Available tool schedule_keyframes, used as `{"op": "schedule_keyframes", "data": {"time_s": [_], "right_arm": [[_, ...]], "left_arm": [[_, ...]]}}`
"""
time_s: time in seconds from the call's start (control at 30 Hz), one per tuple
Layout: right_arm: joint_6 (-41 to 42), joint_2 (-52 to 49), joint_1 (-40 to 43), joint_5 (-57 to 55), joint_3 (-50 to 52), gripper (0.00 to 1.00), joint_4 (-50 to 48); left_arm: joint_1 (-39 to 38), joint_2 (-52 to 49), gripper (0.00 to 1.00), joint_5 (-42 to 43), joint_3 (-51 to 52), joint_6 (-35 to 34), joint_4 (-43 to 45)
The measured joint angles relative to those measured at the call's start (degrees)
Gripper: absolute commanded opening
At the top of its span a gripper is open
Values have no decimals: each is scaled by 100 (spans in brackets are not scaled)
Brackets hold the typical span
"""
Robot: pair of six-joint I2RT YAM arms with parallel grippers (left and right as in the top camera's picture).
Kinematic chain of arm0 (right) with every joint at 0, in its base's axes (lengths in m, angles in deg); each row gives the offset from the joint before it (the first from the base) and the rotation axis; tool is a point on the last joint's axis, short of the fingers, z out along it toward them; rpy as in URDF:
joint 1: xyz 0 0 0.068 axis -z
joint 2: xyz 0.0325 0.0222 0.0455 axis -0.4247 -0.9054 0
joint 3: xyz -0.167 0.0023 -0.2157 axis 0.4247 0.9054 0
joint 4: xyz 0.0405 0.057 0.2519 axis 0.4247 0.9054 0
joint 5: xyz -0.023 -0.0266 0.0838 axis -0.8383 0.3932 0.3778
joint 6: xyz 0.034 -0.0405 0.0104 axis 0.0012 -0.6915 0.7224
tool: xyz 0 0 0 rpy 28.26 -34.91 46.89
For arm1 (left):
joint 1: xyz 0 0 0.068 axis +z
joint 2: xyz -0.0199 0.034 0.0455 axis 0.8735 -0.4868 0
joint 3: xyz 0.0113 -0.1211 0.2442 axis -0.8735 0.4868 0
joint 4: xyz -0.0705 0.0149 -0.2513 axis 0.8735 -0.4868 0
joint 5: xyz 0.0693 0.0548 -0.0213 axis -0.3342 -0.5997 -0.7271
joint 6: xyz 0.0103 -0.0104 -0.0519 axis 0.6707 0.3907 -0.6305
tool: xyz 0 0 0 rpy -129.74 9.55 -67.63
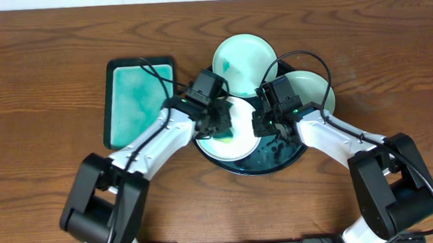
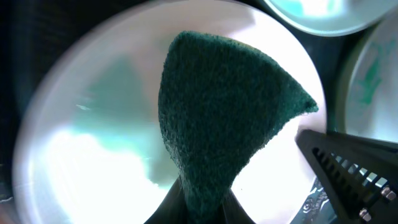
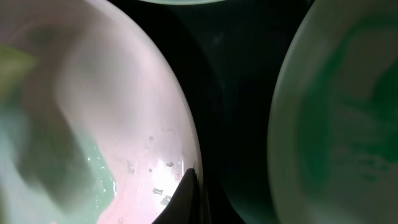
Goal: Clean dirty plates on tray and stack at the side
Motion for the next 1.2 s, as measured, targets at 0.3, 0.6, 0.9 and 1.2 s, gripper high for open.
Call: {"op": "schedule_keyframes", "data": {"time_s": [0.3, 0.6, 0.9, 1.2], "right_arm": [[0, -2, 0, -7, 0, 1, 4], [2, -2, 0, -2, 0, 1, 31], [2, -2, -11, 39, -20, 1, 52], [-380, 0, -61, -173, -859, 1, 916]], "left_arm": [[-79, -496, 8, -190, 50, -22, 140], [-15, -468, 7, -975, -79, -22, -369], [221, -33, 7, -1805, 57, -20, -570], [745, 1661, 7, -2579, 129, -20, -568]]}}
